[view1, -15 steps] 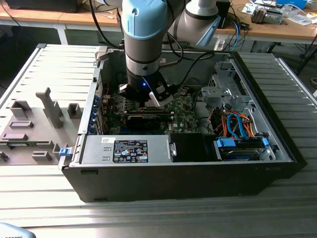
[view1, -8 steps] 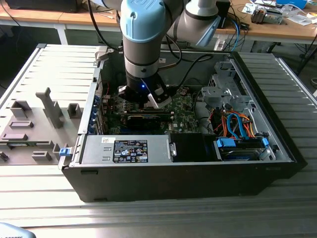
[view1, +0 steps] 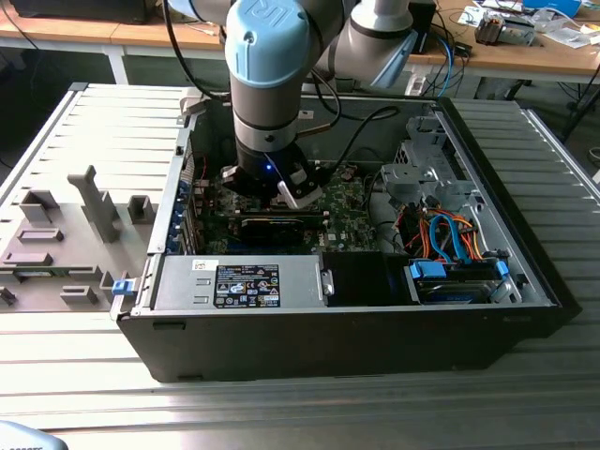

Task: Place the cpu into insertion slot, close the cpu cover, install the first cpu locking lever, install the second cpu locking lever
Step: 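Install the second cpu locking lever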

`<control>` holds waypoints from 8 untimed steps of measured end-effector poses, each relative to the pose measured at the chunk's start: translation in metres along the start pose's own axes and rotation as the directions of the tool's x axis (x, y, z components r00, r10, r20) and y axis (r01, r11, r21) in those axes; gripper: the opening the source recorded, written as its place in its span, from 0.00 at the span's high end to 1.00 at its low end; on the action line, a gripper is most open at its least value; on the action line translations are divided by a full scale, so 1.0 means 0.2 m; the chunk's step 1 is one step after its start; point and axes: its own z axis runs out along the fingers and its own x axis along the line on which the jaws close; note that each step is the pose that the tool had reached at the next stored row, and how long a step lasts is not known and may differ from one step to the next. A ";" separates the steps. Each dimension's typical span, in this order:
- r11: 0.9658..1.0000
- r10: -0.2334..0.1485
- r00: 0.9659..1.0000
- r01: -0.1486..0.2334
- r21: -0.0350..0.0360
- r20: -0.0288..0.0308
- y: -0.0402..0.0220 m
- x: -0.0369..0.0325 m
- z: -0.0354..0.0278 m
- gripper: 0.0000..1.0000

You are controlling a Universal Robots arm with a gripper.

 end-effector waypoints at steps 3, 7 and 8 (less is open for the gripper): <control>1.000 -0.011 1.000 0.011 0.000 -0.003 0.007 0.003 0.012 0.89; 1.000 -0.022 1.000 0.022 -0.001 -0.006 0.008 0.011 0.041 0.89; 1.000 -0.027 1.000 0.027 -0.001 -0.007 0.008 0.016 0.052 0.89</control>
